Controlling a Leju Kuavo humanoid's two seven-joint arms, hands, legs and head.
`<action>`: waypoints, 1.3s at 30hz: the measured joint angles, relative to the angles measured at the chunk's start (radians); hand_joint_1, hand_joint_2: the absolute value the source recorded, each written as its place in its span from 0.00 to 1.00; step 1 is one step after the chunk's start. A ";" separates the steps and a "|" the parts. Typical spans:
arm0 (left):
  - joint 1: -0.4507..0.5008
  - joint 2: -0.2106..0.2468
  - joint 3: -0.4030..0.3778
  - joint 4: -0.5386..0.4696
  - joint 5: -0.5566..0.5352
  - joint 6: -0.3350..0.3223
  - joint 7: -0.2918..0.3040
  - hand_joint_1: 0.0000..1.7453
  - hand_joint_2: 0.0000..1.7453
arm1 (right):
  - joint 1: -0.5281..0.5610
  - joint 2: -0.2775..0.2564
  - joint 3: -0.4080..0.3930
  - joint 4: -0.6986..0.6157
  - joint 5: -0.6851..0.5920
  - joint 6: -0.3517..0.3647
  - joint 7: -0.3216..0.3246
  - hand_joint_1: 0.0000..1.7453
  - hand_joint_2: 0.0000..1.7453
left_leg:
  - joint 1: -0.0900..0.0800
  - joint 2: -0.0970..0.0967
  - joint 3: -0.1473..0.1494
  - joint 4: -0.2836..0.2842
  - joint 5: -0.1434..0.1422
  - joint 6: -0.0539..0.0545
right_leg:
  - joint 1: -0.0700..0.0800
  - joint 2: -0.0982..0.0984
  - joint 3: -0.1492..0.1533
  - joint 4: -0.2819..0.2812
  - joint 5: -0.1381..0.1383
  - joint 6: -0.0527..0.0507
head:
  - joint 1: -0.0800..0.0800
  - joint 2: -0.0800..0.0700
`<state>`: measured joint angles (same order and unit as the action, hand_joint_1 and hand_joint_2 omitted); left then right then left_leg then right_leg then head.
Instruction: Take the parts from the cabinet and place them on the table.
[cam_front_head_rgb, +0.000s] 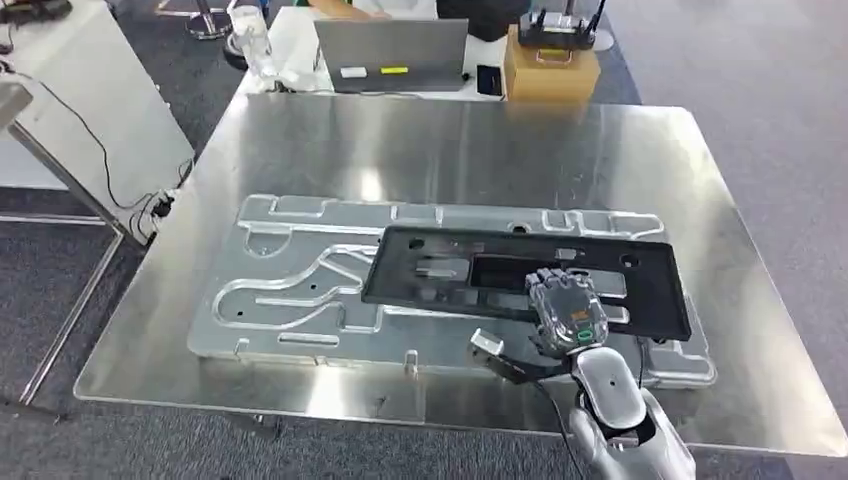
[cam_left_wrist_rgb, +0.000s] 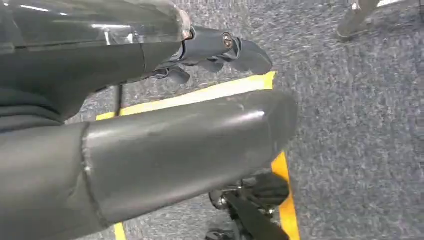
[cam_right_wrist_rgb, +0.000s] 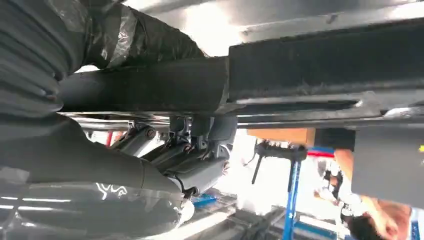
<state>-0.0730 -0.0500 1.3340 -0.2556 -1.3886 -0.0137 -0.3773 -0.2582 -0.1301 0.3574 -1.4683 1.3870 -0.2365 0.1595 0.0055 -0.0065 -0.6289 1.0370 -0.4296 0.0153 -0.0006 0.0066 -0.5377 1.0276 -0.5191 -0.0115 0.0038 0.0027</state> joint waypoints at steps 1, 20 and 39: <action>0.002 0.002 0.000 0.000 0.002 0.000 0.000 0.00 0.00 | 0.000 0.000 -0.005 0.000 0.000 -0.001 0.002 1.00 1.00 | -0.001 0.000 0.000 -0.001 -0.002 0.003 | -0.002 0.000 0.001 -0.004 0.000 0.004 | 0.000 0.000; -0.001 0.003 -0.006 0.002 -0.005 0.016 0.009 0.00 0.00 | 0.007 0.005 -0.021 0.008 -0.009 -0.003 -0.005 0.00 0.00 | 0.024 0.005 -0.006 0.089 -0.094 -0.034 | -0.023 -0.006 -0.058 0.014 0.044 -0.005 | -0.001 0.000; 0.001 0.008 -0.006 0.003 0.007 -0.001 0.013 0.00 0.00 | 0.007 0.012 -0.022 0.019 -0.016 -0.002 -0.008 0.00 0.00 | 0.011 0.006 0.047 -0.031 -0.018 0.022 | -0.015 -0.006 -0.184 0.300 -0.094 0.040 | 0.000 0.000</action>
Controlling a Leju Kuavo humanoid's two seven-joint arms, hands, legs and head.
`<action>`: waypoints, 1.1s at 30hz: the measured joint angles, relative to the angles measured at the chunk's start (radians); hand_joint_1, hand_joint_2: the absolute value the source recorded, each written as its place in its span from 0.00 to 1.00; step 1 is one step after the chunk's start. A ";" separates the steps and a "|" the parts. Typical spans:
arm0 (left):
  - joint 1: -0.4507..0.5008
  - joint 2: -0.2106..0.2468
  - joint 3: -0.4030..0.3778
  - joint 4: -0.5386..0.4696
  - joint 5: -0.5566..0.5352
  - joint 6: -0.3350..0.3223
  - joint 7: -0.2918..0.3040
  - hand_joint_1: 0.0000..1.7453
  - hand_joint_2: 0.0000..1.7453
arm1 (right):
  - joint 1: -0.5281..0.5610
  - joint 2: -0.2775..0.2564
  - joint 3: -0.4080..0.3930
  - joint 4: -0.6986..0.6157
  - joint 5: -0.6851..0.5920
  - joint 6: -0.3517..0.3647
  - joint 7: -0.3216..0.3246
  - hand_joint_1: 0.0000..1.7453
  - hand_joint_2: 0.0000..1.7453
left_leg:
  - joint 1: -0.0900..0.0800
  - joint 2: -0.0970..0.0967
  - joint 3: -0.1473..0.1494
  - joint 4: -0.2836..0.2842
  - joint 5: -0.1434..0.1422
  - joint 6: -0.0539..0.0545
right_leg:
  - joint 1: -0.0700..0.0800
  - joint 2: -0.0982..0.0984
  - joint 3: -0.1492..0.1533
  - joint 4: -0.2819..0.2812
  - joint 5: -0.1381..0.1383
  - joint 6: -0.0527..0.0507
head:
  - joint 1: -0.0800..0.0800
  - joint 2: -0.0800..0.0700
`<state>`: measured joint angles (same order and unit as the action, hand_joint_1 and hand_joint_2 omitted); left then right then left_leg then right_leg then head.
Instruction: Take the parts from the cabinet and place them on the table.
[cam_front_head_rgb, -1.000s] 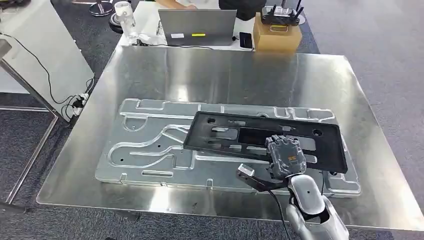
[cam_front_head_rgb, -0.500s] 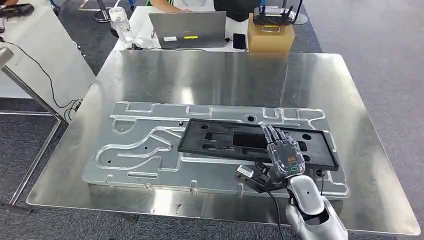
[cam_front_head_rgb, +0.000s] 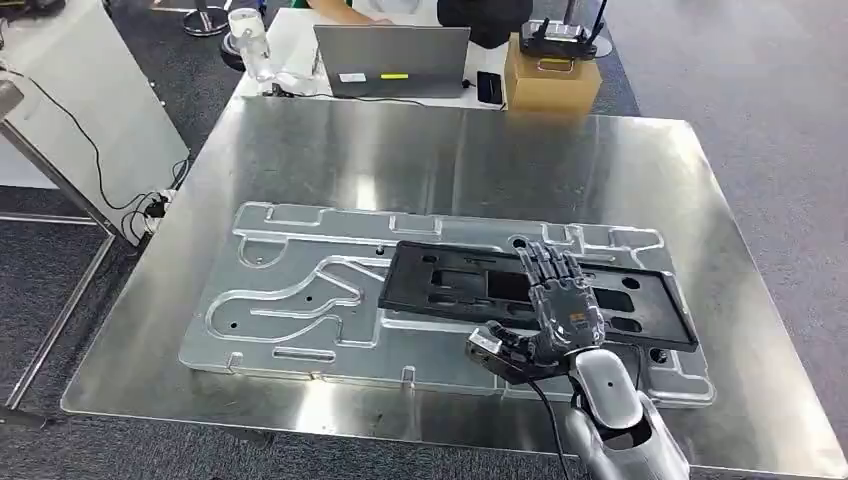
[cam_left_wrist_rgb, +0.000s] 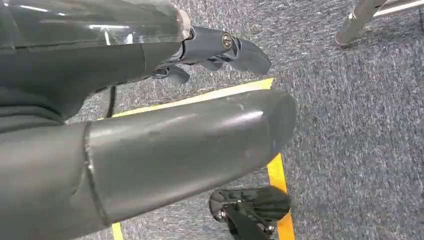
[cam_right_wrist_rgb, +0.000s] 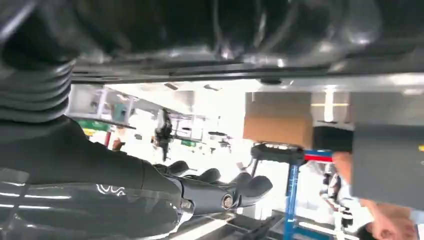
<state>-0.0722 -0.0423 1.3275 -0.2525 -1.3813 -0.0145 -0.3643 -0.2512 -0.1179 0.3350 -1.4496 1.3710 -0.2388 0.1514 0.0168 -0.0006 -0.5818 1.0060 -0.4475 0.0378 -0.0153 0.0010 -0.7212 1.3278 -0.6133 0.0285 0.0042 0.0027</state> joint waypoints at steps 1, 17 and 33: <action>0.001 0.000 0.000 0.000 0.002 -0.003 0.000 0.00 0.00 | 0.000 0.000 0.000 0.003 0.000 0.000 0.000 0.00 0.00 | 0.000 0.000 0.001 0.003 0.001 -0.001 | -0.002 0.000 0.012 -0.030 0.030 0.001 | 0.000 0.000; 0.002 -0.010 0.000 0.004 0.007 -0.024 -0.002 0.00 0.00 | -0.007 0.004 0.001 0.014 -0.001 0.000 -0.006 0.00 0.00 | 0.002 -0.004 -0.053 0.245 -0.159 -0.051 | 0.004 -0.005 0.067 -0.293 0.202 -0.055 | -0.001 0.000; -0.003 -0.015 0.000 0.006 0.012 -0.026 -0.005 0.00 0.00 | 0.003 0.005 -0.002 0.016 0.000 -0.003 -0.015 0.00 0.00 | -0.007 0.009 -0.019 -0.002 0.020 0.005 | -0.001 -0.001 0.025 -0.027 0.055 0.006 | 0.001 0.000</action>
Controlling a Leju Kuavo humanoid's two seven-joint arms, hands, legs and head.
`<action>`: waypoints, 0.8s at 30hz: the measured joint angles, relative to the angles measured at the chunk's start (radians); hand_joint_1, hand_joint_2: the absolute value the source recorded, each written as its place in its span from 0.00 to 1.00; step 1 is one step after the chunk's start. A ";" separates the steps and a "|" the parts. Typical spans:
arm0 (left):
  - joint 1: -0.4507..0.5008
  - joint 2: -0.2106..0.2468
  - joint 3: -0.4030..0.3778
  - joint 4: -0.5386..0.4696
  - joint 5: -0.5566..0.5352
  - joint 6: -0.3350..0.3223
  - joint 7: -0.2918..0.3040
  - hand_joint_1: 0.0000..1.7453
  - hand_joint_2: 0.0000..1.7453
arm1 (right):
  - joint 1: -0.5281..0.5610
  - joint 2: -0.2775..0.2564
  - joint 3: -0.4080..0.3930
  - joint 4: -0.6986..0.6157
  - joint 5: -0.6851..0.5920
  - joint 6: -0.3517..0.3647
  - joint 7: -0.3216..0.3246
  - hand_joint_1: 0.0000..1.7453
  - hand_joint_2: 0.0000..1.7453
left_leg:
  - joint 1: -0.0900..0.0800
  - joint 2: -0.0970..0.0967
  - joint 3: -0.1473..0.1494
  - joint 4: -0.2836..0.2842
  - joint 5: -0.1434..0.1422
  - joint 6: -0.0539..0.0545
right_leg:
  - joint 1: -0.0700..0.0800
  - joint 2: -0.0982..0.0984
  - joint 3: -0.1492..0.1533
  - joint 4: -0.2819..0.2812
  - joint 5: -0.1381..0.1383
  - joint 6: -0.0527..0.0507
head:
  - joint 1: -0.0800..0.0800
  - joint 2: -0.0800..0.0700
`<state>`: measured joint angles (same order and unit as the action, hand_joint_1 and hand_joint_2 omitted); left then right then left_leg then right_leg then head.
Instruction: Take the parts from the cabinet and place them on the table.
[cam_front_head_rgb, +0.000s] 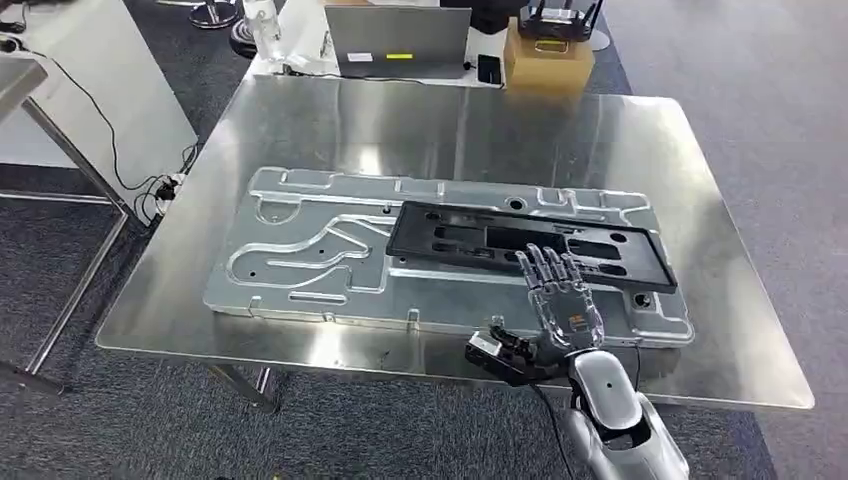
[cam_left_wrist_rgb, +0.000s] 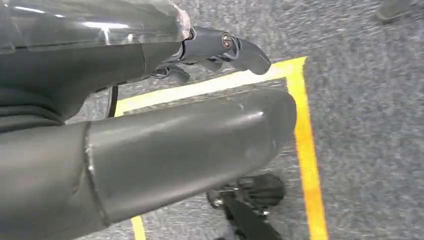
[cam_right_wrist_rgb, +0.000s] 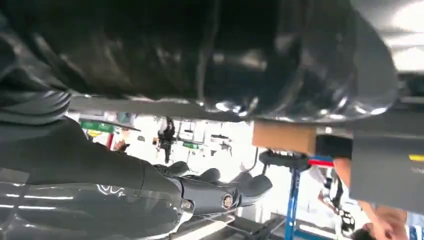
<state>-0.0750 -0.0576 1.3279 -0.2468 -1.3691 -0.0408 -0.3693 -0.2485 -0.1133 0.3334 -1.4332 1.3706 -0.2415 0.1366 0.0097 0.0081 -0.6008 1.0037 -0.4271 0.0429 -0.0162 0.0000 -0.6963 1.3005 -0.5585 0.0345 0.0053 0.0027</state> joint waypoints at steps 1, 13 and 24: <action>0.000 0.000 0.000 0.000 0.002 -0.002 0.000 0.00 0.00 | 0.002 0.000 0.000 0.000 0.000 0.000 -0.001 0.00 0.00 | 0.000 0.000 -0.013 0.005 0.006 -0.002 | 0.000 0.000 0.050 -0.058 0.031 -0.002 | 0.000 0.000; 0.006 -0.002 0.001 0.003 0.018 0.003 -0.009 0.00 0.00 | 0.102 0.008 0.052 -0.096 0.052 -0.039 -0.004 0.00 0.00 | 0.004 -0.006 -0.105 0.270 -0.189 -0.066 | 0.007 -0.010 0.119 -0.297 0.107 -0.069 | -0.003 0.000; 0.006 -0.005 0.013 0.003 0.029 0.006 -0.009 0.00 0.00 | 0.251 0.011 0.073 -0.188 0.078 -0.098 0.002 0.00 0.00 | 0.001 0.000 0.138 -0.026 -0.091 -0.008 | 0.005 -0.007 0.028 -0.269 0.176 -0.020 | -0.003 0.000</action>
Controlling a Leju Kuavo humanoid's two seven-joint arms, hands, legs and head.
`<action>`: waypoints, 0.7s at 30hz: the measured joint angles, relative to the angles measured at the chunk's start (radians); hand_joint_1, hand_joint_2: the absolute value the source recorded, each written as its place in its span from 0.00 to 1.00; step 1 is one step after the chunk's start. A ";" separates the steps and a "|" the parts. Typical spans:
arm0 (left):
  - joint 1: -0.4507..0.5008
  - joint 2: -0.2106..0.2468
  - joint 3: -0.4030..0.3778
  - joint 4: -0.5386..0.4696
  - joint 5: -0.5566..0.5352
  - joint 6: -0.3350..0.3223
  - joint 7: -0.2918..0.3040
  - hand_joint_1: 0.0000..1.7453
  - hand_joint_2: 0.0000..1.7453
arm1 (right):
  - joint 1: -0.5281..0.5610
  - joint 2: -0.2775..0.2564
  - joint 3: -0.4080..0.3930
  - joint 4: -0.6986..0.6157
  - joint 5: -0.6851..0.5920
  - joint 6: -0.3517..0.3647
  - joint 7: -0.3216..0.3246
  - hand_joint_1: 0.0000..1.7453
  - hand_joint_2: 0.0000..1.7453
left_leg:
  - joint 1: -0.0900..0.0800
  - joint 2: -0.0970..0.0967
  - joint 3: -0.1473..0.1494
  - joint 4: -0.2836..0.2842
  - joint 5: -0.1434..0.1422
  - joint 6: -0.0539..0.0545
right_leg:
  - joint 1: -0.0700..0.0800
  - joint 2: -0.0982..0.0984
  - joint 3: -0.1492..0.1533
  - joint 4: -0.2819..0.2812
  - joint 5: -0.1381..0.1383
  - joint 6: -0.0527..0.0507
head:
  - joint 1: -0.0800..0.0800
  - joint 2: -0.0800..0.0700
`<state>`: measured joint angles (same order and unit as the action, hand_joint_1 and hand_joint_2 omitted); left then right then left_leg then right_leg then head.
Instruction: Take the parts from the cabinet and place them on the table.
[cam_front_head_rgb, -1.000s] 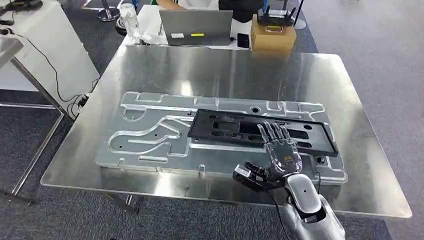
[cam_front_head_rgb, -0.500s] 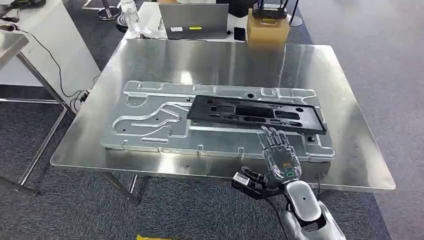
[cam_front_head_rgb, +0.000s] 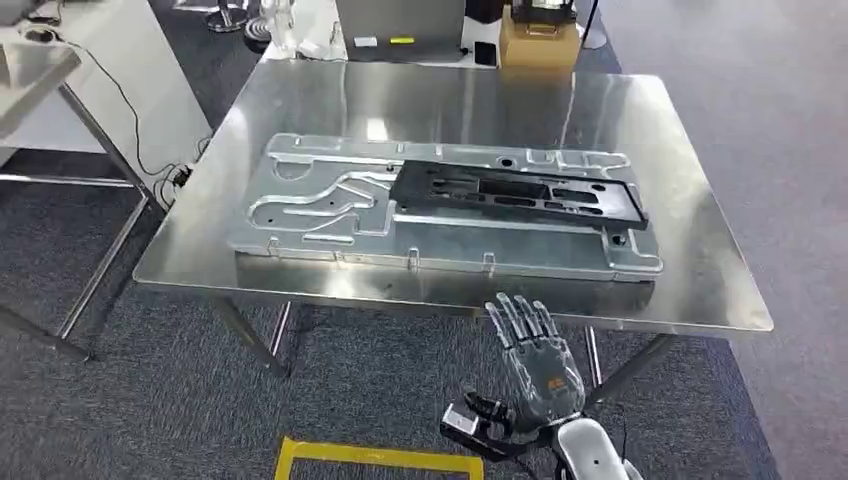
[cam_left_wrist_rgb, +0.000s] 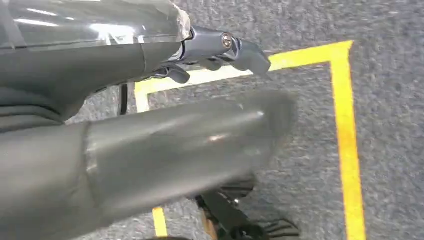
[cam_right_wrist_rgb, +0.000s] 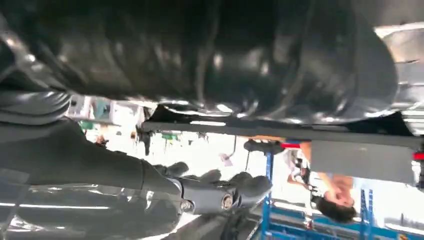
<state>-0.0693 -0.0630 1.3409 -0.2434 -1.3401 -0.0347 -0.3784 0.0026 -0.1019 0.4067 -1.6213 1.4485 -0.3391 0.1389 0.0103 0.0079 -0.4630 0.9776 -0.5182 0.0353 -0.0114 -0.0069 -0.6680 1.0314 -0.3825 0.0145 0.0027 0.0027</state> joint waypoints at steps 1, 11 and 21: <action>0.000 -0.002 0.002 0.000 0.000 0.000 0.000 0.00 0.00 | 0.009 0.000 0.000 -0.003 0.000 0.000 0.000 0.00 0.00 | 0.000 0.000 -0.017 -0.001 0.013 0.011 | 0.001 0.003 -0.014 0.036 -0.070 0.002 | 0.001 0.000; 0.010 -0.015 0.029 0.000 0.033 0.011 0.012 0.00 0.00 | 0.193 0.012 -0.021 0.028 -0.197 -0.058 0.050 0.00 0.00 | -0.008 0.004 -0.159 0.040 0.106 -0.006 | 0.008 0.003 0.236 -0.050 -0.181 -0.014 | 0.000 0.000; 0.017 -0.021 0.055 0.000 0.033 0.031 0.020 0.00 0.00 | 0.284 0.098 -0.228 0.404 -0.297 -0.129 -0.065 0.00 0.00 | 0.002 0.000 -0.206 0.331 -0.073 -0.050 | 0.006 -0.009 0.114 -0.049 -0.079 -0.043 | -0.001 0.000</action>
<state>-0.0527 -0.0835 1.3954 -0.2434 -1.3069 -0.0042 -0.3586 0.2868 -0.0041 0.1791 -1.2170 1.1513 -0.4682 0.0742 0.0126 0.0081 -0.6689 1.3089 -0.5909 -0.0151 -0.0055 -0.0164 -0.5542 0.9828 -0.4613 -0.0284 0.0015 0.0027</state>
